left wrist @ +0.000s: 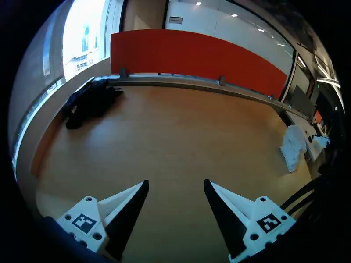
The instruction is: Fold towel
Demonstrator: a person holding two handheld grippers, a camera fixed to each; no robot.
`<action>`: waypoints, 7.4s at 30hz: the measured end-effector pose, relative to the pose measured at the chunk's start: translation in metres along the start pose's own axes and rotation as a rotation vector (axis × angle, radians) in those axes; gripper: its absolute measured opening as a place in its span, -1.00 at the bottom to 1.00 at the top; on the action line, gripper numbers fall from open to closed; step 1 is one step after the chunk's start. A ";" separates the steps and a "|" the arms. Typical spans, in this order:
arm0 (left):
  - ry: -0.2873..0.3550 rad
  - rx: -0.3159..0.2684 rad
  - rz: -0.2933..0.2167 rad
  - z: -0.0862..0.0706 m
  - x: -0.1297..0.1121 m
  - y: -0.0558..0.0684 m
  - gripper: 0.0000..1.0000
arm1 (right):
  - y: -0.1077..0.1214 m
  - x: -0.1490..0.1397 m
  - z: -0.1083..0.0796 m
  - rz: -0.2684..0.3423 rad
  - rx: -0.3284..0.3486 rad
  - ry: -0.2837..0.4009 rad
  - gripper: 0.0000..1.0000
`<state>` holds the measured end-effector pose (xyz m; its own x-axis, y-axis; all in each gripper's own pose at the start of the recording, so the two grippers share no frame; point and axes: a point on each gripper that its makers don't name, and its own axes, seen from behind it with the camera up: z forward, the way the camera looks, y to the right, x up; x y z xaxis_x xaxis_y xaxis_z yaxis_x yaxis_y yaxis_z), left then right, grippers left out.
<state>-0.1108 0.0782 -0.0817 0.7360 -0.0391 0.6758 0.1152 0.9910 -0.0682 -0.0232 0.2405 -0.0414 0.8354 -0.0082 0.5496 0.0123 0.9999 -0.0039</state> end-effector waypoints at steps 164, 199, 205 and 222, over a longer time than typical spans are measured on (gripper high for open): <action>0.750 0.097 0.033 0.077 0.052 -0.102 0.85 | -0.301 0.097 0.017 0.000 0.065 0.544 1.00; 0.757 0.121 0.085 0.077 0.047 -0.098 0.86 | -0.278 0.086 0.020 0.011 0.039 0.561 1.00; 0.758 0.121 0.085 0.077 0.047 -0.097 0.86 | -0.271 0.066 0.029 0.008 0.037 0.556 1.00; 0.758 0.121 0.085 0.077 0.047 -0.097 0.87 | -0.238 0.010 0.058 0.075 0.020 0.562 1.00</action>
<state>-0.1389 -0.0099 0.0129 0.9998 0.0038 -0.0181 -0.0036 0.9999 0.0129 -0.0496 0.0034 0.0137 0.9977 0.0647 0.0191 -0.0646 0.9979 -0.0068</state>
